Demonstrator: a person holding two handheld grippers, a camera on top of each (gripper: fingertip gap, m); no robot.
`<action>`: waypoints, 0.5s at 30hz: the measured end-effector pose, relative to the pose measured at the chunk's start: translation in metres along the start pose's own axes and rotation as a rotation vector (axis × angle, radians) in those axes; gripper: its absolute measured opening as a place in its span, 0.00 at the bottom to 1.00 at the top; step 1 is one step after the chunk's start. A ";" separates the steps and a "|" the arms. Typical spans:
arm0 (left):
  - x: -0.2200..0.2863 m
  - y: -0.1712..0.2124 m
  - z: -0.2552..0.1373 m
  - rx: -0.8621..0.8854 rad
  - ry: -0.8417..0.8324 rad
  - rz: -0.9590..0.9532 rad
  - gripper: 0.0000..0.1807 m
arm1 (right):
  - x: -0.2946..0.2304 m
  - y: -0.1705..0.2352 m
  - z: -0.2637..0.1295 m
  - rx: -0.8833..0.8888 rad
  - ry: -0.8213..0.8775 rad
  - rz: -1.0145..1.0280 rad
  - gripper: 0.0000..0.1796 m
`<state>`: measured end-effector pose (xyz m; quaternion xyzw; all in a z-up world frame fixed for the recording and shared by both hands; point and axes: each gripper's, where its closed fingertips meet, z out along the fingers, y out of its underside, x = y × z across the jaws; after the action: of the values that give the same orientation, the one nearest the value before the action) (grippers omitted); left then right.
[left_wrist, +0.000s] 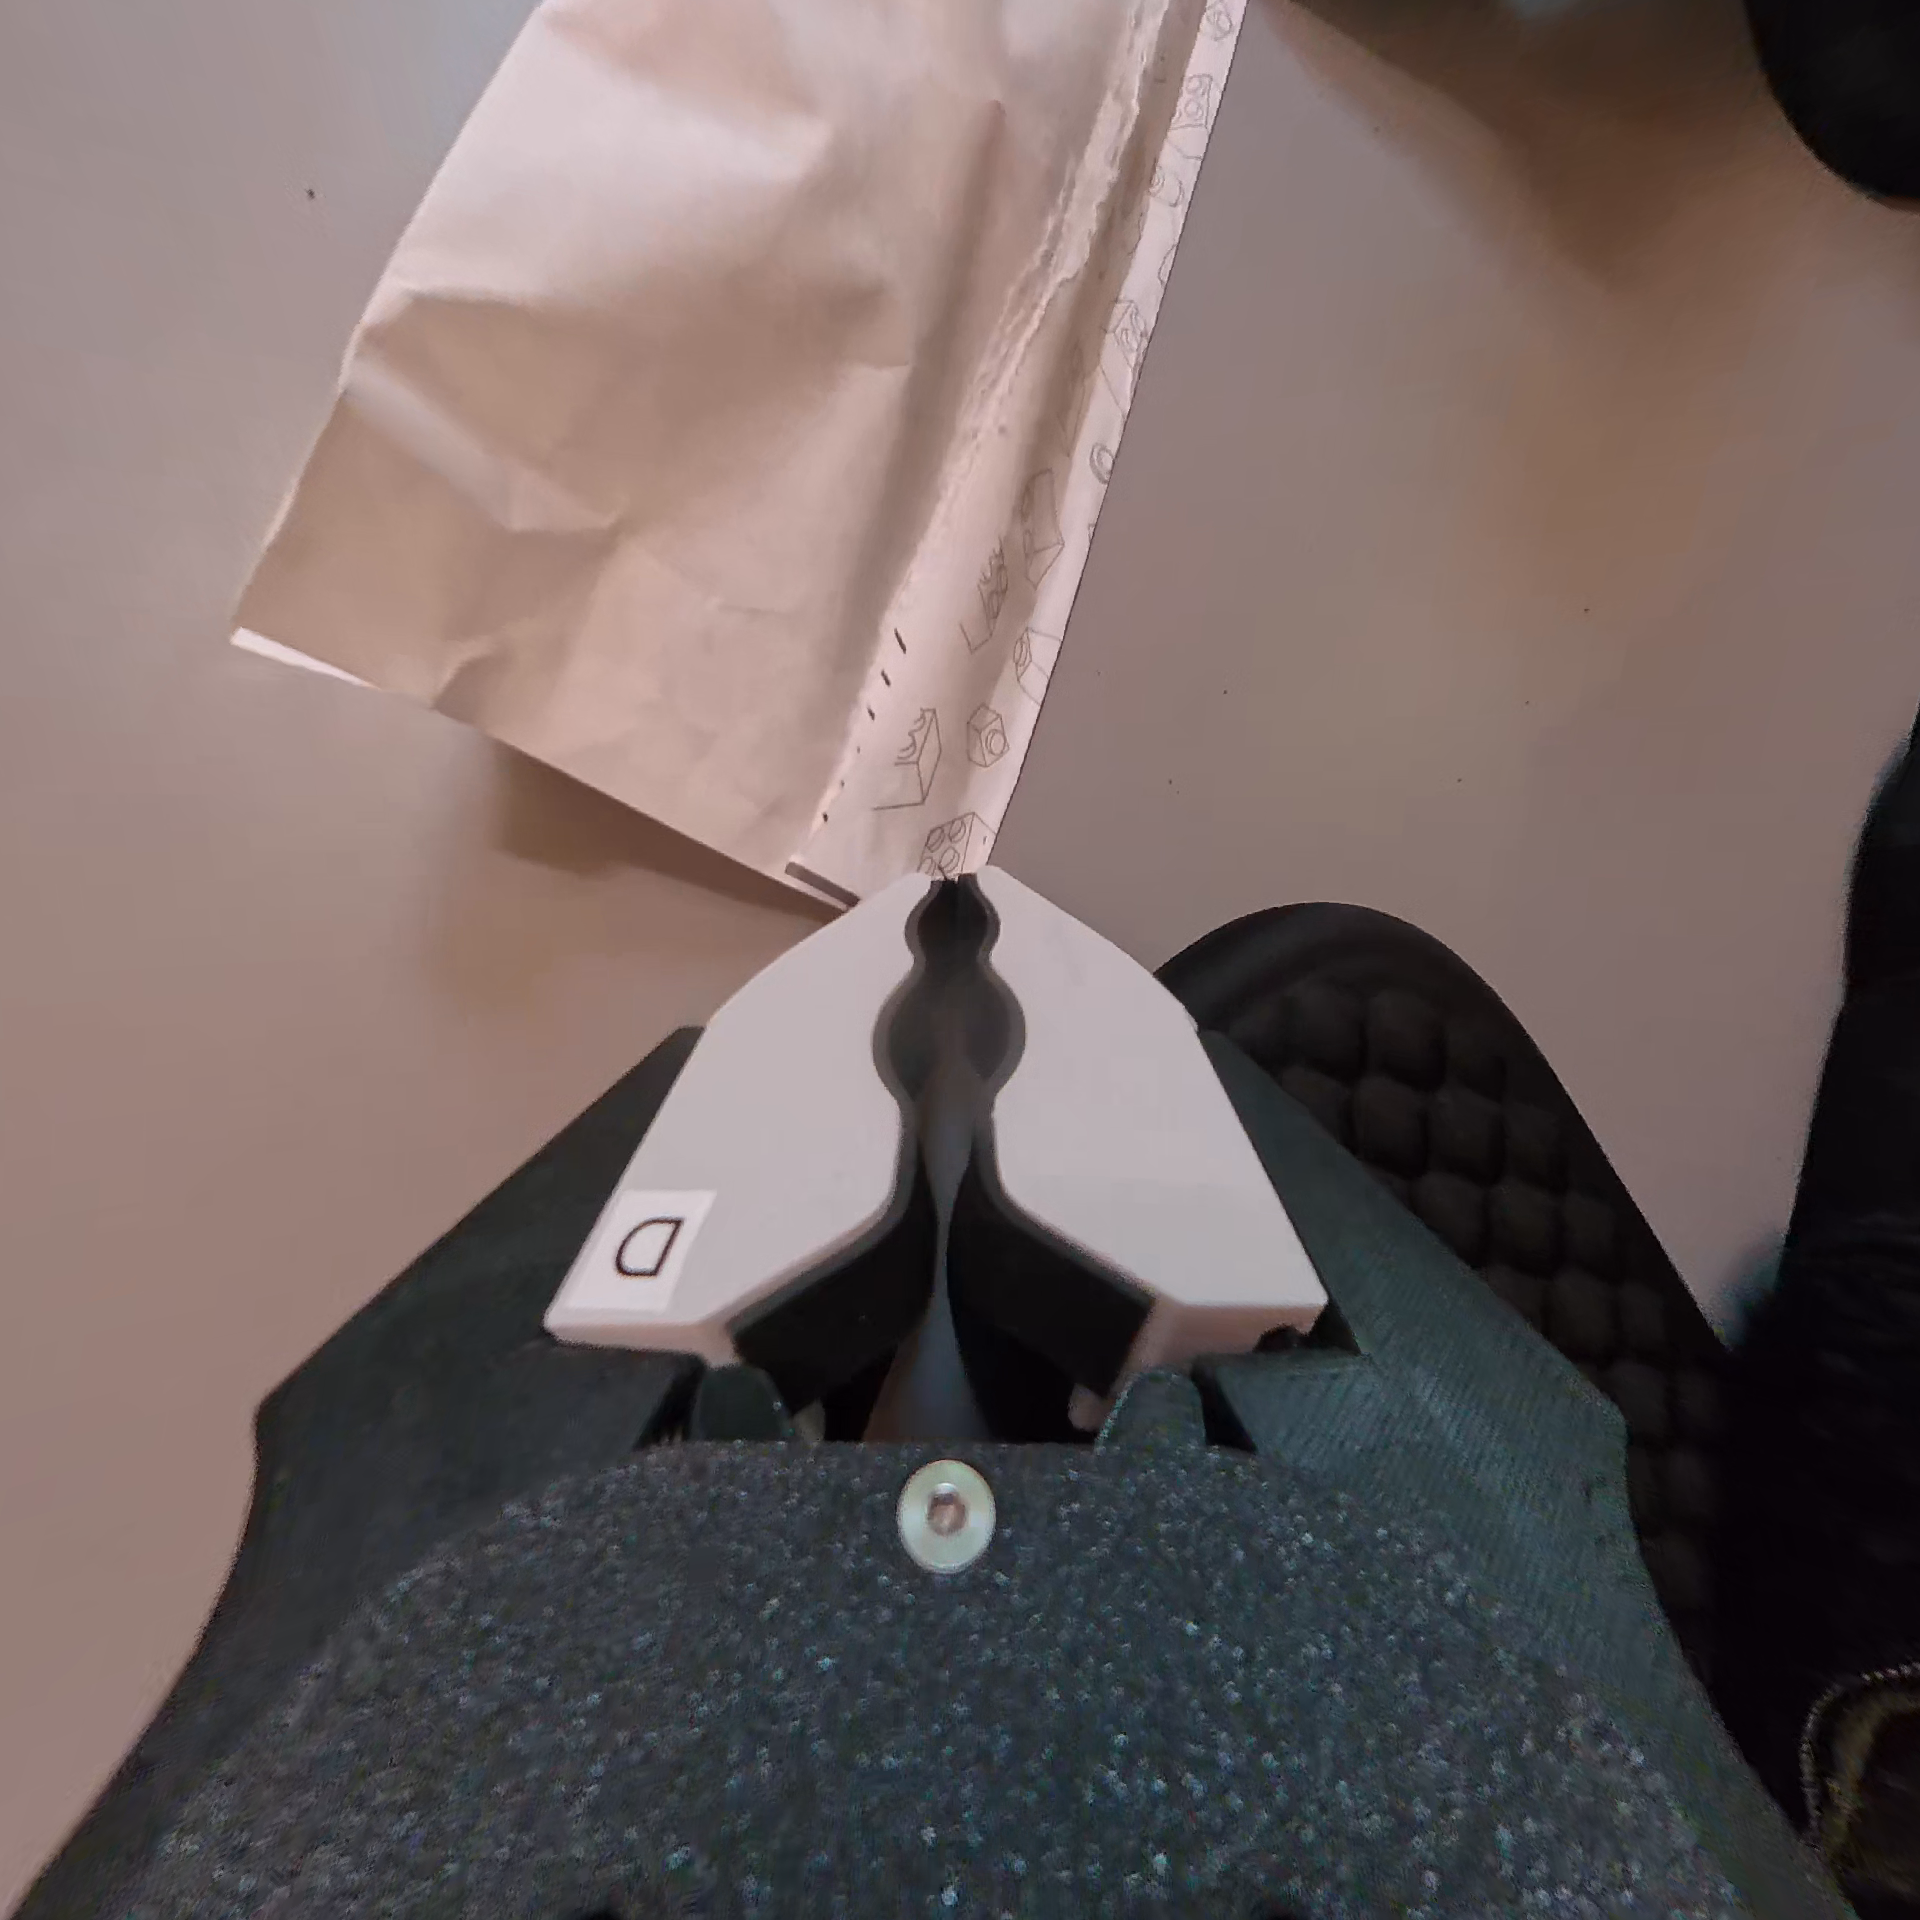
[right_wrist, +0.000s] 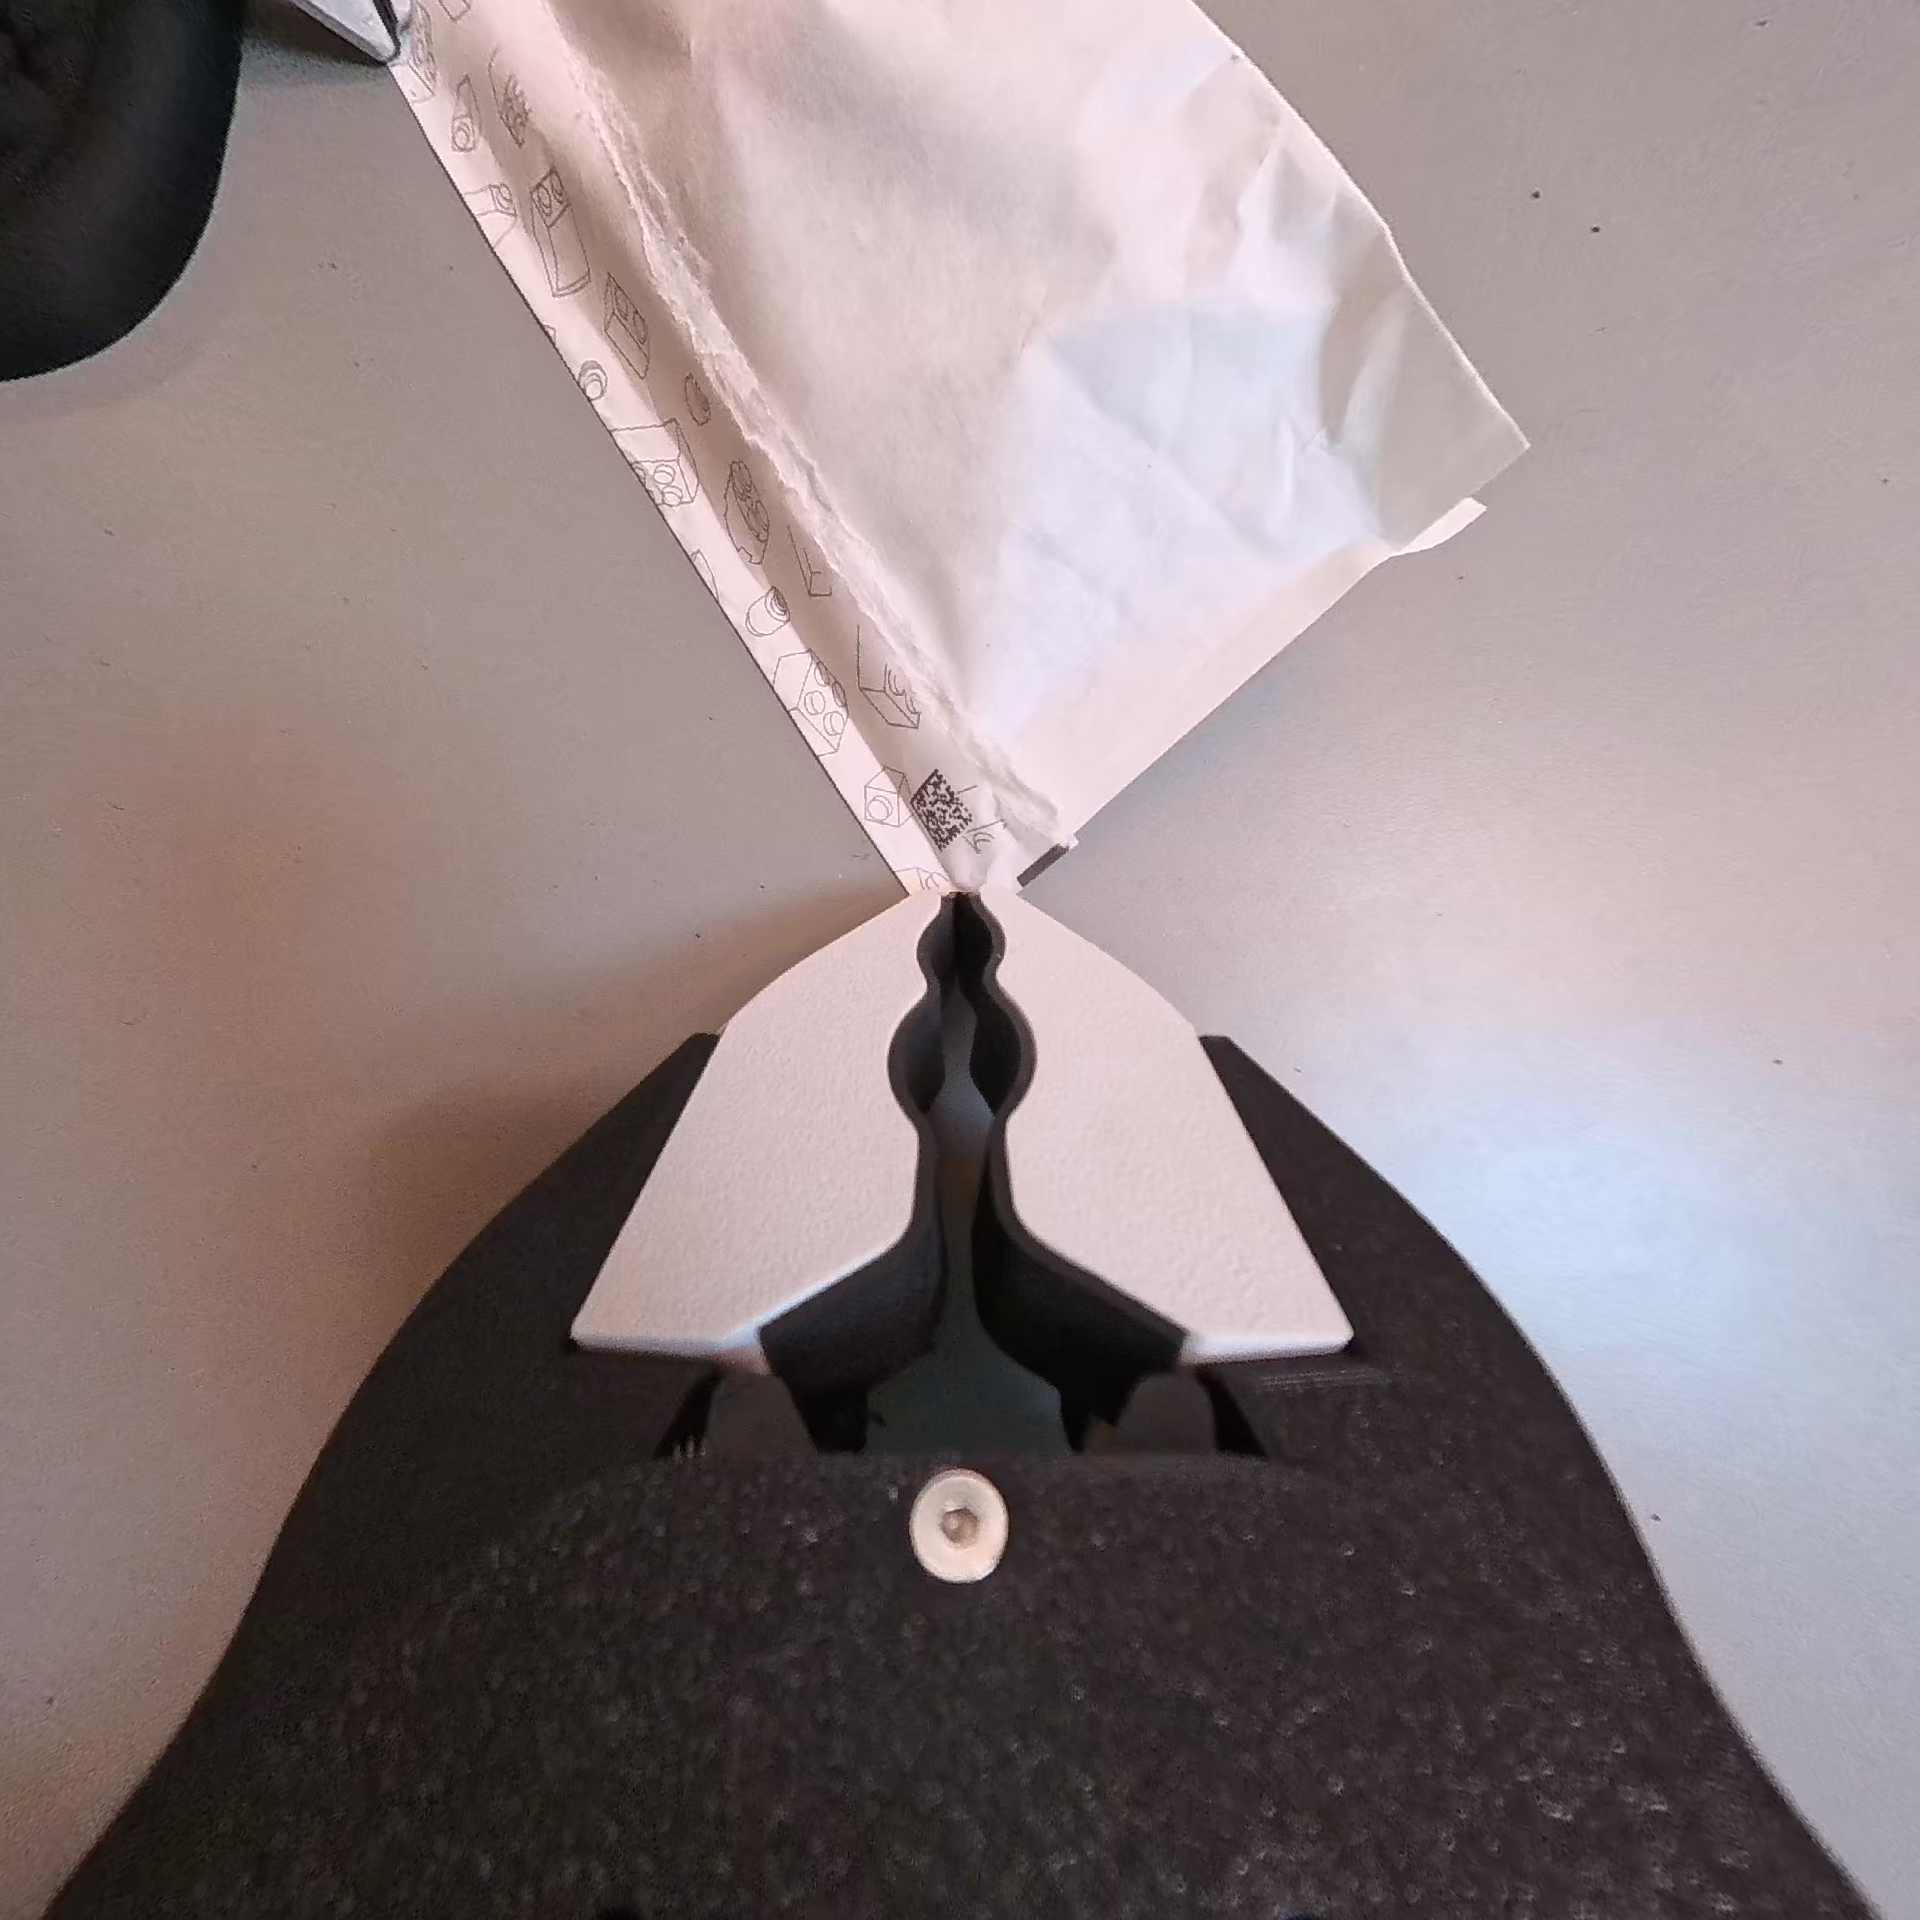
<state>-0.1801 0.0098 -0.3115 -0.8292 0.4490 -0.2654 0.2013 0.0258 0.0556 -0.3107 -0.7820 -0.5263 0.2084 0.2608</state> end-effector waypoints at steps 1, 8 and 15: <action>0.000 0.000 0.000 0.001 0.003 -0.016 0.01 | 0.000 0.000 0.000 0.002 -0.002 0.004 0.00; -0.004 -0.004 -0.001 0.036 -0.006 -0.008 0.00 | 0.009 -0.011 -0.012 0.054 0.162 -0.282 0.00; -0.004 -0.022 -0.016 0.169 -0.016 0.070 0.00 | -0.012 -0.039 -0.021 0.128 0.304 -0.552 0.37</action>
<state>-0.1776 0.0234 -0.2879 -0.7949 0.4523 -0.2886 0.2832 0.0063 0.0523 -0.2695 -0.6141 -0.6593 0.0432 0.4318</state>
